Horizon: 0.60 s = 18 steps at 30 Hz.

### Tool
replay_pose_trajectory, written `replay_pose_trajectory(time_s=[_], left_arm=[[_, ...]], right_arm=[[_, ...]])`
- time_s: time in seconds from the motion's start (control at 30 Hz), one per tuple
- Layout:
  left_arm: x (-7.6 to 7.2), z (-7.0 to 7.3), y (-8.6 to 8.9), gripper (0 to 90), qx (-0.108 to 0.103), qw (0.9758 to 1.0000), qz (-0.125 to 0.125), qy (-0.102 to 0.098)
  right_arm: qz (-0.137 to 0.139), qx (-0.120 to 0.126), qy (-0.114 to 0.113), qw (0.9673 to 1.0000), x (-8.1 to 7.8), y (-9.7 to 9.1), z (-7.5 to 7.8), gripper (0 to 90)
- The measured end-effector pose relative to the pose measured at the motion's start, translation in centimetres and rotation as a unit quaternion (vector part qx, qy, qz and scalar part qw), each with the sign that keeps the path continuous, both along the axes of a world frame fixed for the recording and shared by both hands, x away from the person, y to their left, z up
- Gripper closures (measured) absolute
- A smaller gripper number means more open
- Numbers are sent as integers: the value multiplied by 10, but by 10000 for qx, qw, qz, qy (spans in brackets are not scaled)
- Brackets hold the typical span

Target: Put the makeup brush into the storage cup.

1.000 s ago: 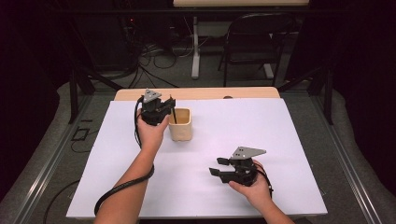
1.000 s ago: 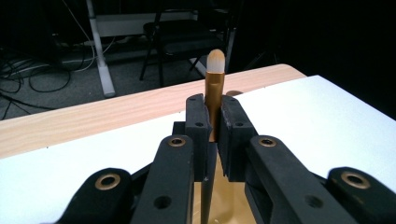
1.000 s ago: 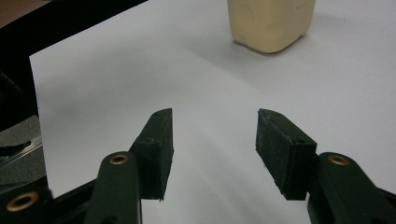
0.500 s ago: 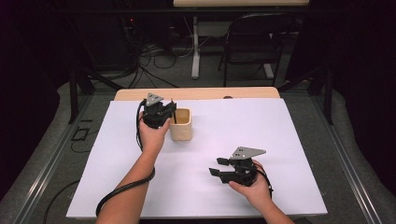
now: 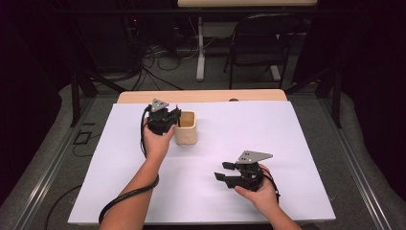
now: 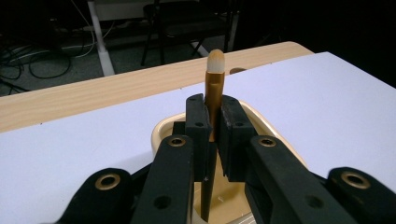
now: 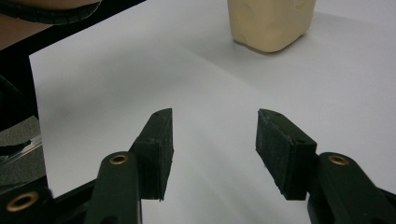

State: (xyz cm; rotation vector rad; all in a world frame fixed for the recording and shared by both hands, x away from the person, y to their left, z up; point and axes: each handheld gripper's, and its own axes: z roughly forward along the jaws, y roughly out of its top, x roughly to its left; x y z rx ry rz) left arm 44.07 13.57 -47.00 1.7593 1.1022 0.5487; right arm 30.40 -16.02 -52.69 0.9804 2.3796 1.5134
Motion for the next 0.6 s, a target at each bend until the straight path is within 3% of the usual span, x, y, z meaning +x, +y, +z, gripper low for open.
replay_pose_trajectory(time_s=[0.6], left_arm=[[-1, -1, -1, 835, 66, 10000, 1, 24]], right_arm=[[-3, 6, 10, 10000, 0, 0, 0, 466]])
